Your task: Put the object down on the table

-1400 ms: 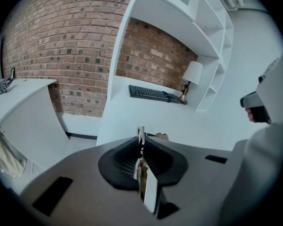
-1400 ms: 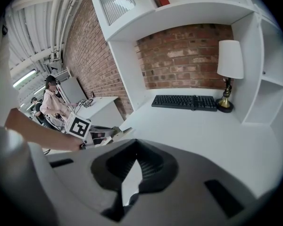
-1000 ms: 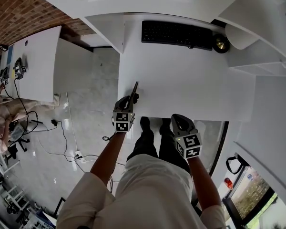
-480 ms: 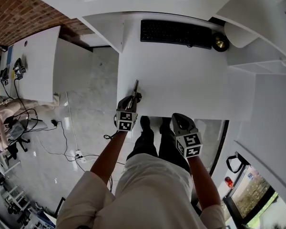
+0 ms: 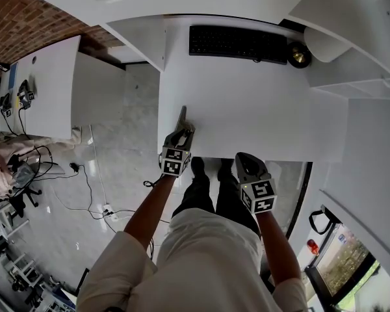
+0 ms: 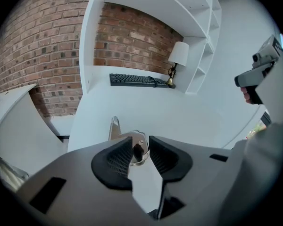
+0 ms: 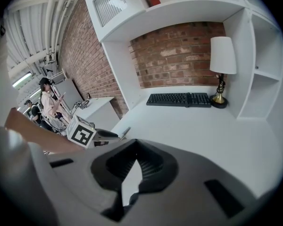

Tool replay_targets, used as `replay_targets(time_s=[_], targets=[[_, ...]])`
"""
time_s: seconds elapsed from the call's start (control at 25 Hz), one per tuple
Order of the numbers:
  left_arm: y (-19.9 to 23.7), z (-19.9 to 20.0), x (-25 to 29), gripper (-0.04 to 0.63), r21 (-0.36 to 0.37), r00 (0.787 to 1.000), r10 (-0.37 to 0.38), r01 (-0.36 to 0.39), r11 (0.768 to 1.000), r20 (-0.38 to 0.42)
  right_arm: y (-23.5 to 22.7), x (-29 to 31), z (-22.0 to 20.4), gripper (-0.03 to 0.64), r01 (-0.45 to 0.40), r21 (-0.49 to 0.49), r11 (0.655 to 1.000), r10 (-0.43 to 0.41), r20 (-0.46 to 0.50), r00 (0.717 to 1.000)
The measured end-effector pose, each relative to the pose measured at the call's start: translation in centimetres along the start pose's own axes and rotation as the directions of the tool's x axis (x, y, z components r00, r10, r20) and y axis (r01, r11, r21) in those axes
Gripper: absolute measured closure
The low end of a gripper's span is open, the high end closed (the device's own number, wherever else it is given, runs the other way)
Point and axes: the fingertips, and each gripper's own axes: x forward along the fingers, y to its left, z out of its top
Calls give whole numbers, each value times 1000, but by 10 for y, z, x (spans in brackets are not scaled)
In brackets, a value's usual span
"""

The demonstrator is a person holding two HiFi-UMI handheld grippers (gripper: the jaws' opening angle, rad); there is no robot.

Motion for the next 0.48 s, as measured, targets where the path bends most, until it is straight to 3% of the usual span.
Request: replay_targets(time_s=[0.48], targets=[[-8, 13, -10, 491, 17, 1000, -2, 2, 1000, 14, -3, -6, 7, 615, -10, -19, 1000, 10, 18, 1000]])
